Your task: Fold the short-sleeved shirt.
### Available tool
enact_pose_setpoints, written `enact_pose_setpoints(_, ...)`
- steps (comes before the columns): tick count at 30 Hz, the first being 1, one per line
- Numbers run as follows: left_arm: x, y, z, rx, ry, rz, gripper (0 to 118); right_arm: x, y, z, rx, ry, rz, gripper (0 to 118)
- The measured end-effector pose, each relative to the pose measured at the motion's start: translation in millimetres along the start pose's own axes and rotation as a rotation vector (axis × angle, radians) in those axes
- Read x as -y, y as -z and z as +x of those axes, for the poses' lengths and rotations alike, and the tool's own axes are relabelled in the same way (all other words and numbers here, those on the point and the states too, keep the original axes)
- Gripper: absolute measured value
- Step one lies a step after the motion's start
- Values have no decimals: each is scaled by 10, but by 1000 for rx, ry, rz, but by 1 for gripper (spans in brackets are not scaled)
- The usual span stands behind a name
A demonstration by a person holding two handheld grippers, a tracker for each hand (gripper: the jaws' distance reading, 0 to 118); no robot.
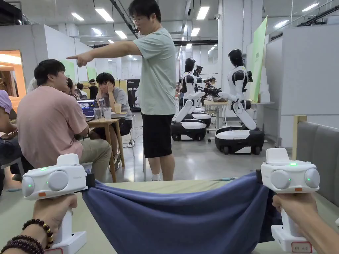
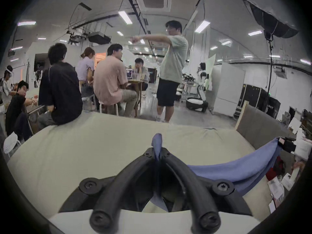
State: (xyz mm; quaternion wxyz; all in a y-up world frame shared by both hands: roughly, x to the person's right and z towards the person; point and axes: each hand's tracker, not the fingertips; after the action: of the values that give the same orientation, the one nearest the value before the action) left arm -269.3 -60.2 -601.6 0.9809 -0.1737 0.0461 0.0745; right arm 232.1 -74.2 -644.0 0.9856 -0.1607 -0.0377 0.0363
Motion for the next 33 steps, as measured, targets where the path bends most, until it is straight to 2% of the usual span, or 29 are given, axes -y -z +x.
enact_pose_setpoints(3,175,-182,-79,2,-8,2,2,172,-184,52,-17,5,10,6)
enact_pose_setpoints(10,780,-942,-133,17,24,-7,2,718,-938,159,-45,-76,-14,6)
enact_pose_setpoints(14,1293,-1472,-276,60,-29,0,2,1213,-1514,213,-62,-169,-46,6)
enact_pose_setpoints(18,1862,-1836,-406,70,-27,-76,2,1773,-1912,304,-77,-155,-81,6)
enact_pose_setpoints(20,2163,-1920,-446,57,-5,-150,2,2088,-2027,314,-85,-154,-156,6)
enact_pose_setpoints(26,2818,-1910,-467,11,64,-305,4,2807,-1948,329,-69,-156,-328,6)
enact_pose_setpoints(27,2873,-1911,-471,7,60,-310,8,2858,-1938,329,-66,-153,-346,8)
enact_pose_setpoints(28,2921,-1830,-544,3,53,-315,19,2897,-1933,335,-65,-150,-351,17)
enact_pose_setpoints(29,2936,-1842,-544,-3,51,-314,51,2905,-1943,346,-71,-143,-357,47)
enact_pose_setpoints(30,2935,-1854,-549,-9,53,-309,51,2904,-1949,353,-78,-133,-368,47)
enact_pose_setpoints(31,2917,-1885,-558,-13,60,-283,62,2882,-1959,362,-86,-121,-376,59)
enact_pose_setpoints(32,2891,-1907,-561,-31,68,-254,82,2855,-1985,379,-90,-111,-368,80)
enact_pose_setpoints(33,2854,-1915,-553,-46,72,-243,111,2834,-2017,389,-86,-101,-348,108)
